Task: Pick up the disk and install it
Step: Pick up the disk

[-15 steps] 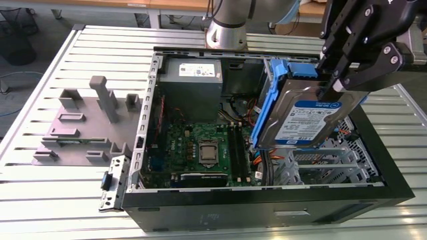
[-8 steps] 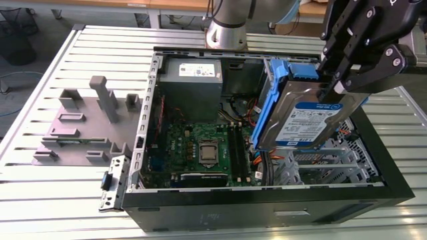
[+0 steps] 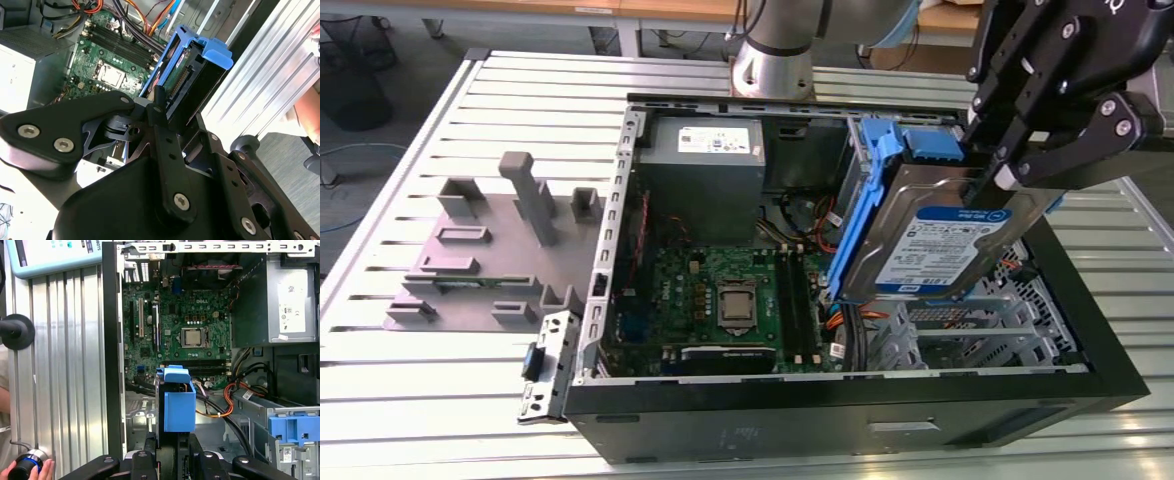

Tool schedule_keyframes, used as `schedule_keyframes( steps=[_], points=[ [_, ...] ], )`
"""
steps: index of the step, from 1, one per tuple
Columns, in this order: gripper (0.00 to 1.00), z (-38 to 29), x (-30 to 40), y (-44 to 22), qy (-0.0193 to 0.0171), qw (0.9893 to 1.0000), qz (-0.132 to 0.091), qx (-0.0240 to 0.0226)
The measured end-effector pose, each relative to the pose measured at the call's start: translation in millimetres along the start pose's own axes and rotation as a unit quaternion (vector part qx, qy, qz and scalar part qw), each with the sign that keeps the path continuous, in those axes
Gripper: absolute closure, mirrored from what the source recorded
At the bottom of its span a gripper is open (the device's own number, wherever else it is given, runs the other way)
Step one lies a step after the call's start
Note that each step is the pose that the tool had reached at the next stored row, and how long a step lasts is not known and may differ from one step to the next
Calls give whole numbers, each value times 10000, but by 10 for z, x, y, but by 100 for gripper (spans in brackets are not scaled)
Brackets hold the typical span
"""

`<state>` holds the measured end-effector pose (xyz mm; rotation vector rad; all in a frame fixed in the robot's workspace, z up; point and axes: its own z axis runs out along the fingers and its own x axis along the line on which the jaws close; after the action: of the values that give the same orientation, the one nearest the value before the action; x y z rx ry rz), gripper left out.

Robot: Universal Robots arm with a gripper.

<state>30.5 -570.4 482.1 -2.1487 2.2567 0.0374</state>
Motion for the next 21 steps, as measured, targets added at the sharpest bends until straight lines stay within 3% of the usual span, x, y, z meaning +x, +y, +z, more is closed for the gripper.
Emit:
schedule_keyframes(
  steps=[7, 8, 21],
  points=[
    [65, 1, -5, -108, 0, 10000, 0, -1],
    [65, 4, -9, -190, 0, 10000, 1, -1],
    [65, 15, -11, -266, 1, 10000, 0, -1]
  ],
)
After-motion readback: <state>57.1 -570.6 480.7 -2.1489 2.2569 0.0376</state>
